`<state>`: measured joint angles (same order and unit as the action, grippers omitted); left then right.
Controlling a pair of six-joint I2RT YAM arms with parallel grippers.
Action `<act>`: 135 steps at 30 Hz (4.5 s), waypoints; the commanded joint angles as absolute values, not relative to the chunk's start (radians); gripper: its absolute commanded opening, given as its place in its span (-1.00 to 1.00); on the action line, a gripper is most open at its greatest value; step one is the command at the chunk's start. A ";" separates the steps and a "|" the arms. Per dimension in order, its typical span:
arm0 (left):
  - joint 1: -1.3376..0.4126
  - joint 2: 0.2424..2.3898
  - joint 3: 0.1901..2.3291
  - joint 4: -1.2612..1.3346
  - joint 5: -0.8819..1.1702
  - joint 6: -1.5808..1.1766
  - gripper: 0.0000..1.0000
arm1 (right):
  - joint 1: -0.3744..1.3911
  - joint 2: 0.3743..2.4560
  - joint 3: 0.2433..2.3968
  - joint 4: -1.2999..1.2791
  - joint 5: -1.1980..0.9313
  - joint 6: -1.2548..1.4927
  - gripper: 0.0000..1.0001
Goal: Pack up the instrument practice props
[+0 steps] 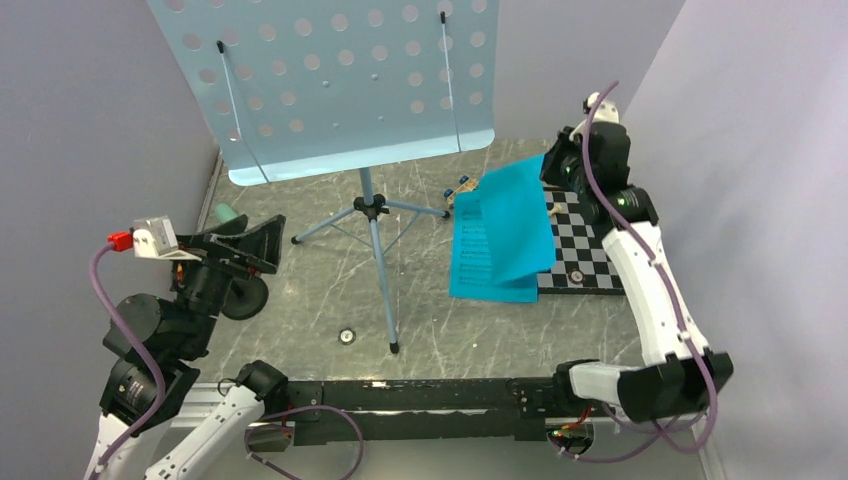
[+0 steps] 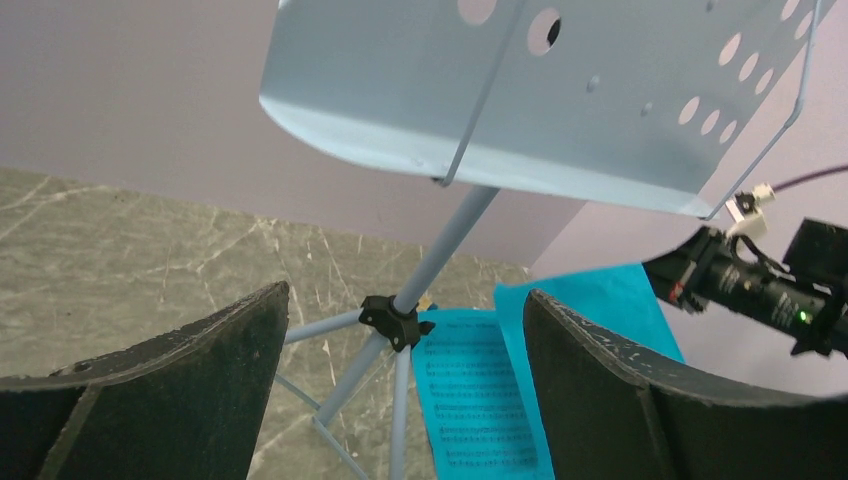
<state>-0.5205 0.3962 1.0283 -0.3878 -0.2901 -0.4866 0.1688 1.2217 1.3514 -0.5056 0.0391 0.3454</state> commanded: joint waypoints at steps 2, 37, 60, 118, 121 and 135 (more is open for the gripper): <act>-0.520 0.352 0.984 -0.401 -0.271 -0.514 0.82 | 0.114 1.373 1.570 -0.473 -0.240 0.438 -1.00; -0.520 0.374 0.904 -0.390 -0.165 -0.542 0.82 | -0.040 1.972 2.282 -0.623 -0.632 0.806 -1.00; -0.520 0.392 0.878 -0.393 -0.097 -0.591 0.82 | -0.037 2.041 2.289 -0.793 -0.553 0.724 -1.00; -0.519 0.408 0.800 -0.345 0.043 -0.729 0.76 | -0.081 1.412 1.059 -0.274 -0.694 1.025 -1.00; -0.520 0.403 0.790 -0.353 0.046 -0.735 0.76 | -0.082 1.375 0.960 -0.258 -0.675 1.001 -1.00; -0.520 0.401 0.752 -0.341 0.042 -0.738 0.76 | -0.166 1.354 0.918 -0.367 -0.543 0.829 -1.00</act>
